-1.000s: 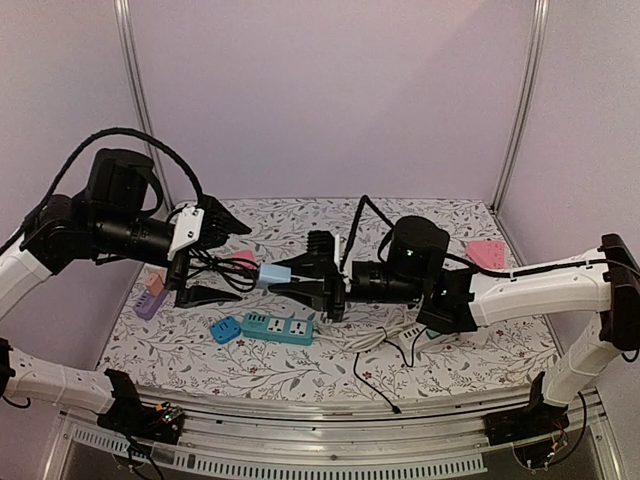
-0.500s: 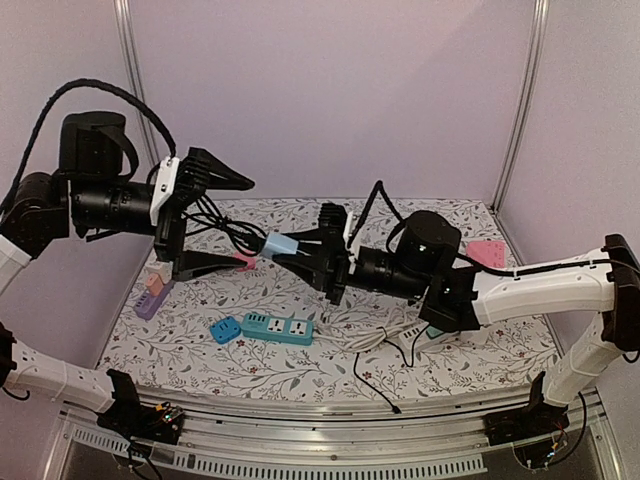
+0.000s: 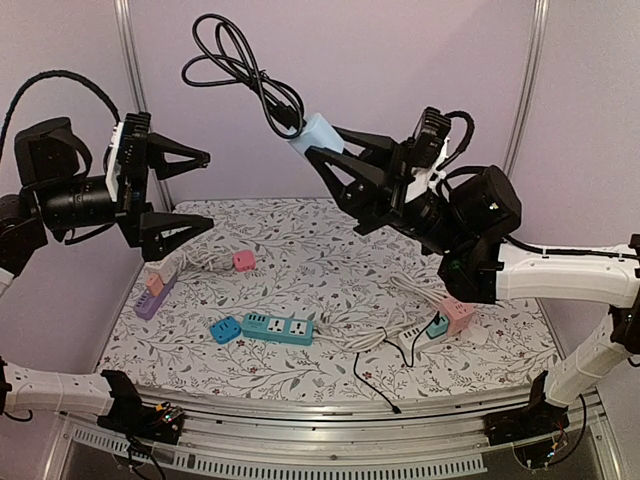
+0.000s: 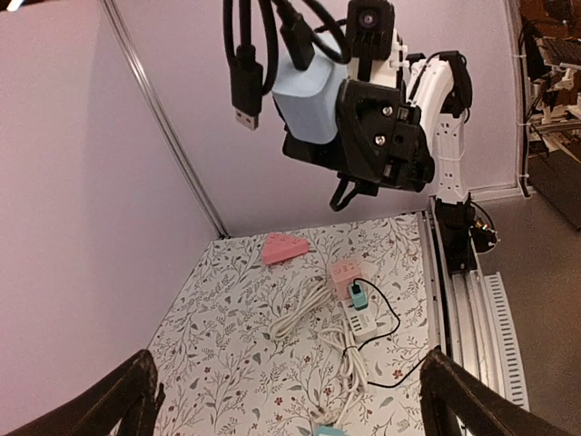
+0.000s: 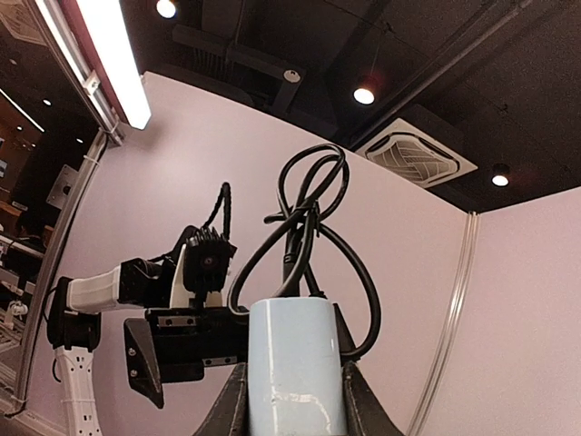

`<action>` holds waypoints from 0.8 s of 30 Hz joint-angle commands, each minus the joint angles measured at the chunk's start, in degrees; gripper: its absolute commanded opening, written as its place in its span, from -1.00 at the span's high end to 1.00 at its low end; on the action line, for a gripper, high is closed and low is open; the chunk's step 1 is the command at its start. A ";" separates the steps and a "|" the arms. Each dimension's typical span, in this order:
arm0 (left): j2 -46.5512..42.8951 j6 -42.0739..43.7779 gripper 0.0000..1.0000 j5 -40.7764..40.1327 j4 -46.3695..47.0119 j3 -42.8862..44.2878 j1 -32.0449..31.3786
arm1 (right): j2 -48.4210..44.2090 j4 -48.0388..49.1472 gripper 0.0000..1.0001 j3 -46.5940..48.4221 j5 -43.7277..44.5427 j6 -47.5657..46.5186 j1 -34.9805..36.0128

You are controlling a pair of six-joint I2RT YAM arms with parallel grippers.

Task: Insert the plug
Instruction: Pick up the plug from the center of the board.

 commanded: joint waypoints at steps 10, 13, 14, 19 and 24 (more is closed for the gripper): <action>7.39 -5.22 -0.60 10.32 6.03 6.07 -7.99 | 9.71 1.22 1.00 8.76 -10.23 1.77 4.08; 7.85 -5.30 -0.40 10.25 6.01 6.75 -8.46 | 10.62 0.89 1.00 8.98 -10.13 1.65 4.34; 7.85 -5.15 -0.32 10.34 5.87 6.75 -8.51 | 10.73 0.86 1.00 8.93 -10.01 1.69 4.36; 8.10 -4.78 0.01 10.27 5.38 6.73 -8.91 | 11.37 0.45 1.00 9.26 -10.11 1.69 4.37; 8.72 -4.50 0.05 9.80 5.45 7.15 -9.43 | 13.20 0.65 1.00 10.80 -11.07 3.63 4.35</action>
